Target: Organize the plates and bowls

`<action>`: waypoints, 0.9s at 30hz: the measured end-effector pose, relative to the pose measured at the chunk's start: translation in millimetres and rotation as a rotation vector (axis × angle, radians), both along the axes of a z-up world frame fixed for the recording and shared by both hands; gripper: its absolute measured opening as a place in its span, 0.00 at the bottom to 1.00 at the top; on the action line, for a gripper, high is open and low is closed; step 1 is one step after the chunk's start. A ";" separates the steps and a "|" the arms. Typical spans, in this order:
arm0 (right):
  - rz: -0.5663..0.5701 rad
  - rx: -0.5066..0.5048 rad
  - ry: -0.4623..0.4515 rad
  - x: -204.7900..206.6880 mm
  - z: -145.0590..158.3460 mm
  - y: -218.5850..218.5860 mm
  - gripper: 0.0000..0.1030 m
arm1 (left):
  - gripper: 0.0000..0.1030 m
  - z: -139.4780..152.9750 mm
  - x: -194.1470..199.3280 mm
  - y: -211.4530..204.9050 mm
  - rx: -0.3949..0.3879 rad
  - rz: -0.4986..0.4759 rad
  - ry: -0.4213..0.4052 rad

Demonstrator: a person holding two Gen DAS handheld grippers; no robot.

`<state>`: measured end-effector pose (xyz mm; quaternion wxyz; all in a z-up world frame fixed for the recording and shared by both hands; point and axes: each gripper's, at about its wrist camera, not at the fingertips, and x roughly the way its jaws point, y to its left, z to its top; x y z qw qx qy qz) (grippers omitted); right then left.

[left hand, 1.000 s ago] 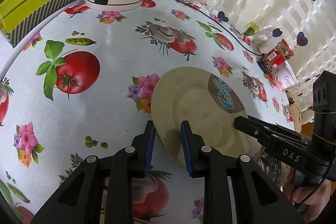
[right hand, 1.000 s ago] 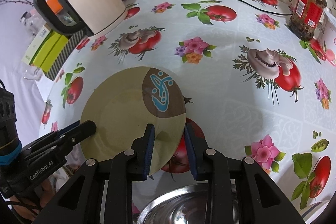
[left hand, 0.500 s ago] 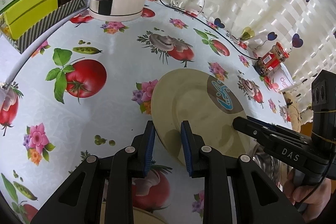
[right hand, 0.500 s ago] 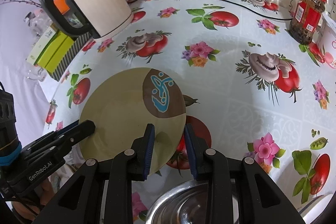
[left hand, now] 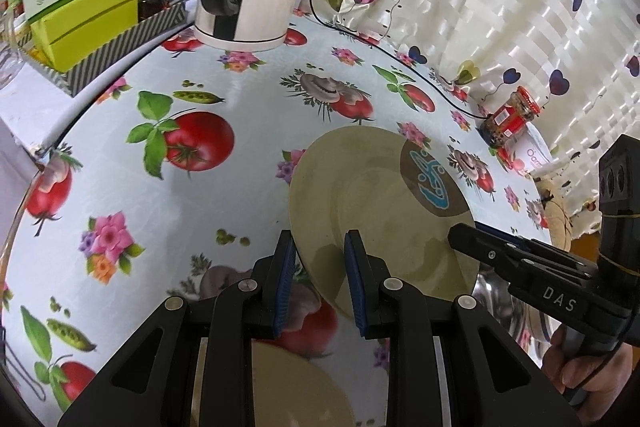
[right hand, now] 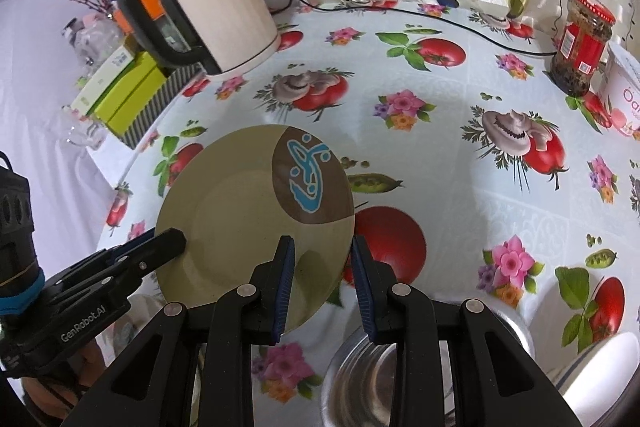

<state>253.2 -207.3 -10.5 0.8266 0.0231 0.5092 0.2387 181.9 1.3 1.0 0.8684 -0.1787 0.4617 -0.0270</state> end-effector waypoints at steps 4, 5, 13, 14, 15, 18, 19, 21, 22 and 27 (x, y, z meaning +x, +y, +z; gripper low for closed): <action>0.006 0.003 -0.004 -12.2 3.1 3.6 0.27 | 0.24 5.1 -12.6 2.3 0.004 0.004 -0.008; 0.007 0.005 -0.004 -15.3 3.7 4.2 0.27 | 0.24 5.9 -15.0 2.6 0.006 0.004 -0.009; 0.016 0.013 -0.014 -37.3 8.7 9.1 0.27 | 0.24 9.6 -36.1 7.8 0.008 0.011 -0.017; 0.017 0.014 -0.014 -39.5 9.1 9.5 0.27 | 0.24 9.8 -38.2 8.0 0.008 0.012 -0.017; 0.019 0.015 -0.014 -42.2 9.6 10.0 0.27 | 0.24 9.8 -40.2 8.4 0.008 0.013 -0.017; 0.024 0.017 -0.015 -48.0 10.2 11.2 0.27 | 0.24 10.5 -47.7 10.0 0.010 0.015 -0.020; 0.026 0.017 -0.016 -50.6 10.5 11.7 0.27 | 0.24 10.7 -50.2 10.5 0.011 0.016 -0.020; 0.029 0.018 -0.017 -55.2 10.9 12.8 0.27 | 0.24 11.2 -54.6 11.4 0.014 0.017 -0.022; 0.031 0.017 -0.018 -57.7 10.9 13.6 0.27 | 0.24 11.2 -57.2 12.1 0.015 0.018 -0.023; 0.041 0.017 -0.019 -69.4 10.3 17.5 0.27 | 0.24 9.7 -69.1 16.3 0.017 0.026 -0.020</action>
